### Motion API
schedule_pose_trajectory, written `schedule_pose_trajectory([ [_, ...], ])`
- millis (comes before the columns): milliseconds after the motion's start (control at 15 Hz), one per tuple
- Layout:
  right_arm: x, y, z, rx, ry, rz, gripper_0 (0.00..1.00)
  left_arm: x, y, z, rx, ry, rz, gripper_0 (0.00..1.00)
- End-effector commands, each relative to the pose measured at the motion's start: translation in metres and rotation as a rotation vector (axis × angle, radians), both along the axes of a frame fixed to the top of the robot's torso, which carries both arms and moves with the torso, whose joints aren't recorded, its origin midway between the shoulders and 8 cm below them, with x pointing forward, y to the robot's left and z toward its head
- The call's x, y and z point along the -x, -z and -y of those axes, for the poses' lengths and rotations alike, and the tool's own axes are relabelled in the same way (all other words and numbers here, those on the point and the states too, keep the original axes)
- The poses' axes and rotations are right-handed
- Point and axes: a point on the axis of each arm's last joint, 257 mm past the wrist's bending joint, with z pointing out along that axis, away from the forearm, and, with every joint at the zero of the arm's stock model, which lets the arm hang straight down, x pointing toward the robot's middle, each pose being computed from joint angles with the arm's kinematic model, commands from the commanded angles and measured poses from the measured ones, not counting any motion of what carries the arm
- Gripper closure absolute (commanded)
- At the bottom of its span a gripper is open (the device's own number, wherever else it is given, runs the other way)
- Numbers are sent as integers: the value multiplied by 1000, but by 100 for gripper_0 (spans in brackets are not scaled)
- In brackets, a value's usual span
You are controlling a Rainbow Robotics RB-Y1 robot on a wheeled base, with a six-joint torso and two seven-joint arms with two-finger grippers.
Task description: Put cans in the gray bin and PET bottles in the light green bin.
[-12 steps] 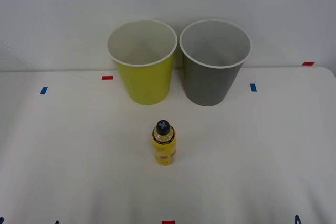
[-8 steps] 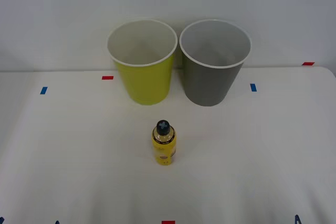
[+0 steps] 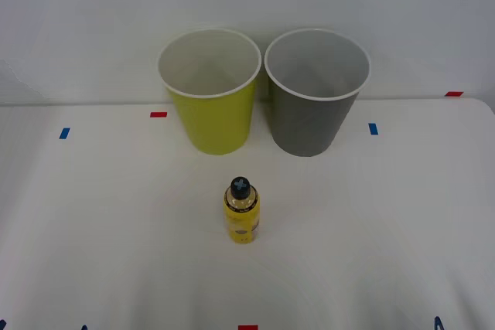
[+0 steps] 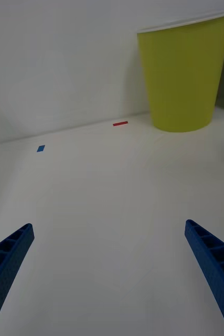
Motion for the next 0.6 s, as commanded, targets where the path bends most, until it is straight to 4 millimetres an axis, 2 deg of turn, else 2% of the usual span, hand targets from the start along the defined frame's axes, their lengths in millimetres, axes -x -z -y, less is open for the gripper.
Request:
schedule_pose_trajectory([
  [67,0,0,0,0,0,0,0,0,0,0,0,0,0,0],
  [600,0,0,0,0,0,0,0,0,0,0,0,0,0,0],
])
